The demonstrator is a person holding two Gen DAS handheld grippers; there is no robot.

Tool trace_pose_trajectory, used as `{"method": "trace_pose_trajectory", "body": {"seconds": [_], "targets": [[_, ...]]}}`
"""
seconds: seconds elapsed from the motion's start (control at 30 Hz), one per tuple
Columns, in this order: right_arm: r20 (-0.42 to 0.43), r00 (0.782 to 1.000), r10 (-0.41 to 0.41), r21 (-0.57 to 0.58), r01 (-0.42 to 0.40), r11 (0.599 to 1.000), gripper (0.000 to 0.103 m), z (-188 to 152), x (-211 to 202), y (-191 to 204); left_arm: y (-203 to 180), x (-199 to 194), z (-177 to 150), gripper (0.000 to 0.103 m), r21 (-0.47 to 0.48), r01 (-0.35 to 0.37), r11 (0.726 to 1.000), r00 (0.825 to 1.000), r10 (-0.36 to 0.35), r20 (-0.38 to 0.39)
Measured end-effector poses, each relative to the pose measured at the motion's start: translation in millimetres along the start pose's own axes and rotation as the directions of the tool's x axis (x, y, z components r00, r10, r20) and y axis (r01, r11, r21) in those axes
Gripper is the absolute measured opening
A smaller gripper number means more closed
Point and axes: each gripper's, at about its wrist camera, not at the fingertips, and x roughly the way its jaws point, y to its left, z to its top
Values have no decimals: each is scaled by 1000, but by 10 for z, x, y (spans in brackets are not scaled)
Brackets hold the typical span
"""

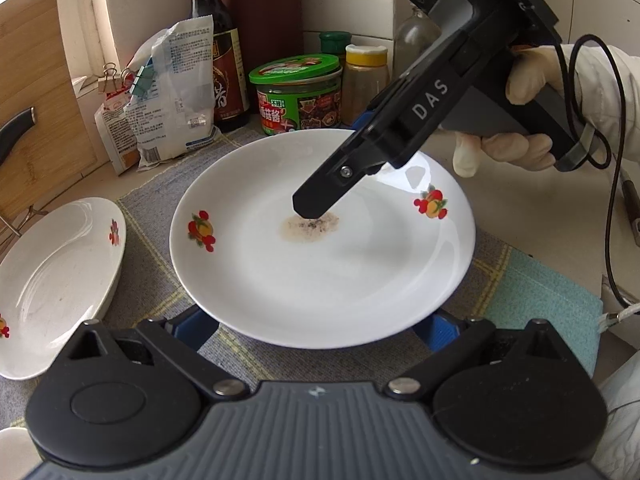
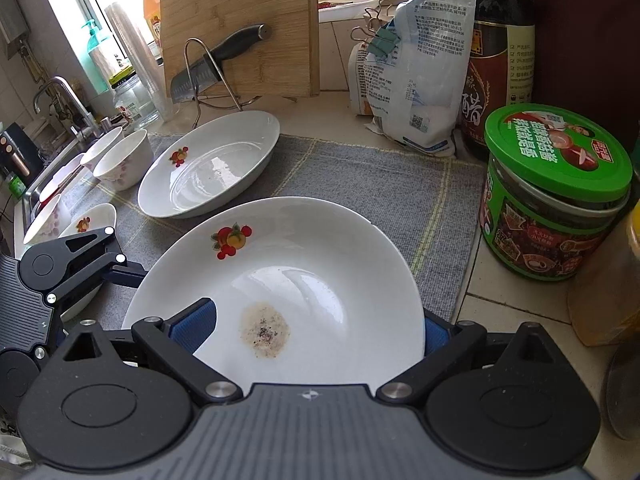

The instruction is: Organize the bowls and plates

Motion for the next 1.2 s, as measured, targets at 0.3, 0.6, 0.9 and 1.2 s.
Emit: {"method": "trace_pose_trajectory", "body": {"seconds": [0.3, 0.6, 0.9, 1.2], "targets": [[8, 1000, -19, -1, 19, 1000, 102, 67, 100, -125, 92, 139, 73, 101, -5, -1, 1000, 1000, 1, -12], [6, 999, -39, 2, 39, 999, 102, 61, 143, -158, 99, 202, 72, 101, -13, 1, 1000, 1000, -1, -17], [21, 996, -88, -21, 89, 996, 103, 42, 57, -101, 71, 92, 12, 101, -55, -17, 998, 1000, 16, -19], [77, 984, -160, -58, 165, 985, 103, 95, -251, 182, 20, -346, -139, 101, -189, -103, 977, 994, 94, -55]]}}
